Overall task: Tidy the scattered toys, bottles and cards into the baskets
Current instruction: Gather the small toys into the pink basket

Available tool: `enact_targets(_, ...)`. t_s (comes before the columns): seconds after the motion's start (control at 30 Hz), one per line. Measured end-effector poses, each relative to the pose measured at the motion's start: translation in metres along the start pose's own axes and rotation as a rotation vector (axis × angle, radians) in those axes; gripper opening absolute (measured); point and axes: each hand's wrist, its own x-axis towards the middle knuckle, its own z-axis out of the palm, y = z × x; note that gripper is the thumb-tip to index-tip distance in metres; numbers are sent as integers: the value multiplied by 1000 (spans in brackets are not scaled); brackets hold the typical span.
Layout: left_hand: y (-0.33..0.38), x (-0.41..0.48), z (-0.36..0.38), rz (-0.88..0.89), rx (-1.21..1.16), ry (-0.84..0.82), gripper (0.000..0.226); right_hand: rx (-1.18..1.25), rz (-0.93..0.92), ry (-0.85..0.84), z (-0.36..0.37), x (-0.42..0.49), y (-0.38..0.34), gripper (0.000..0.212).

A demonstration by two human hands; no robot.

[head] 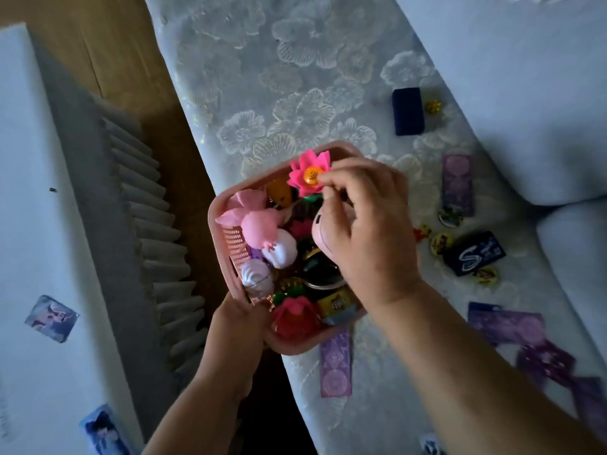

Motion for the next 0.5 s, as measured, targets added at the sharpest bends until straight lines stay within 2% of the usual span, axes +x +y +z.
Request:
enact_targets(0.03, -2, 2, 2, -4, -1, -14, 24, -79, 112, 63, -11, -6, 23, 13)
enact_targets(0.1, -3, 4, 0, -16, -22, -13, 24, -238, 379, 74, -19, -23, 74, 19)
enact_targets(0.2, 0, 6, 8, -35, -75, -62, 27, -481, 755, -47, -36, -59, 153, 40)
enact_targets(0.27, 1, 7, 8, -39, -103, -90, 30, -496, 955, -173, -41, -77, 182, 50)
enact_targets(0.3, 2, 9, 10, -37, -102, -99, 30, -480, 1001, -243, -42, -84, 193, 55)
enact_targets(0.37, 4, 11, 13, -24, -98, -107, 30, -502, 964, -347, -41, -93, 208, 53)
enact_targets(0.5, 10, 13, 18, -15, -78, -120, 26, -598, 917, -303, -44, -94, 218, 29)
